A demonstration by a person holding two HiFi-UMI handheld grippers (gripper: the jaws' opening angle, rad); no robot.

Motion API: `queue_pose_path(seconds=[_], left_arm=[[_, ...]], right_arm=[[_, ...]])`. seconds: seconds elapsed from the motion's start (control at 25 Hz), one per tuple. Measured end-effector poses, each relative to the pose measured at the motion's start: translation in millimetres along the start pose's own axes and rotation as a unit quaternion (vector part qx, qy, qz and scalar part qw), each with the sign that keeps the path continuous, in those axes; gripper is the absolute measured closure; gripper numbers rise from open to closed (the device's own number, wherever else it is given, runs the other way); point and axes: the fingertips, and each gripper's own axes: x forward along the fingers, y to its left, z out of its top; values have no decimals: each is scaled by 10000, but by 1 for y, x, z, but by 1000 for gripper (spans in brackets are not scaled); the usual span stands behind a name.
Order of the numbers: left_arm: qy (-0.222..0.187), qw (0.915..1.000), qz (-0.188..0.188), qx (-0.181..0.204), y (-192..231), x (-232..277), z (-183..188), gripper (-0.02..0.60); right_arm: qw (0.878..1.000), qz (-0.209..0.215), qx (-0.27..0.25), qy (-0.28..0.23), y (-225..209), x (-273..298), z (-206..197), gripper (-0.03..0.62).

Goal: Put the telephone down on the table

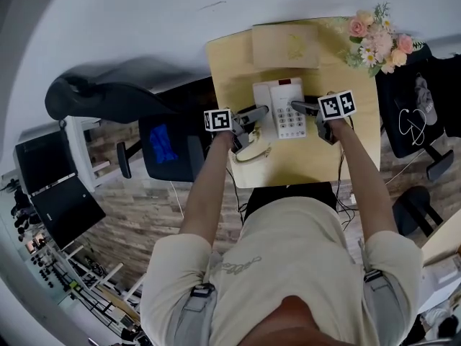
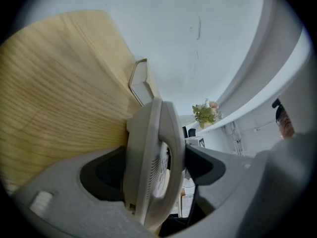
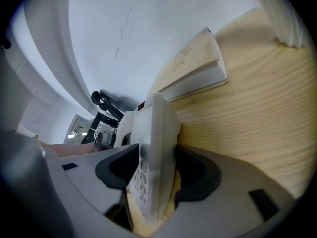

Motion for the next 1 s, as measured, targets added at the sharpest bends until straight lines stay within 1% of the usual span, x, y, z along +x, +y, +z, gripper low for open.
queue_pose_path(seconds=[0.08,0.24,0.4,0.48,0.56,0.6,0.64,0.68,0.76,0.8,0.84,0.88,1.0], left_arm=[[-60,10000,38,31,0,0,0,193],[-240,9993,226,172,-1,-9,0,193],[-686,9969,201,342,-15,-29,6,195],[-864,9946,193,548,-28,-39,7,195],[-828,9917,280,940,-43,-46,3,203],[-768,9889,377,1214,-51,-49,-1,220],[-735,9845,501,1509,-60,-52,-4,262],[-751,9786,653,1803,-69,-56,-6,341],[-860,9638,987,2323,-87,-66,-7,482],[-905,9565,1117,2537,-96,-71,-8,516],[-931,9503,1207,2716,-106,-75,-10,536],[-937,9453,1268,2855,-115,-78,-13,553],[-844,9354,1384,3143,-144,-83,-21,565]], right_arm=[[9999,-130,-74,-71,0,-5,1,373],[9984,-322,-31,-457,3,-25,7,374],[9963,-470,-421,-586,22,-44,-1,376],[9938,-578,-715,-627,36,-54,-7,378],[9903,-605,-1032,-707,56,-64,-12,386],[9881,-620,-1184,-757,66,-69,-15,404],[9858,-649,-1319,-818,76,-75,-18,431],[9834,-683,-1428,-890,85,-80,-22,471],[9790,-756,-1574,-1055,100,-91,-28,532],[9769,-791,-1623,-1140,108,-97,-30,566],[9751,-816,-1665,-1217,115,-101,-32,591],[9734,-830,-1708,-1282,122,-106,-34,592],[9661,-887,-1958,-1427,143,-118,-33,592]])
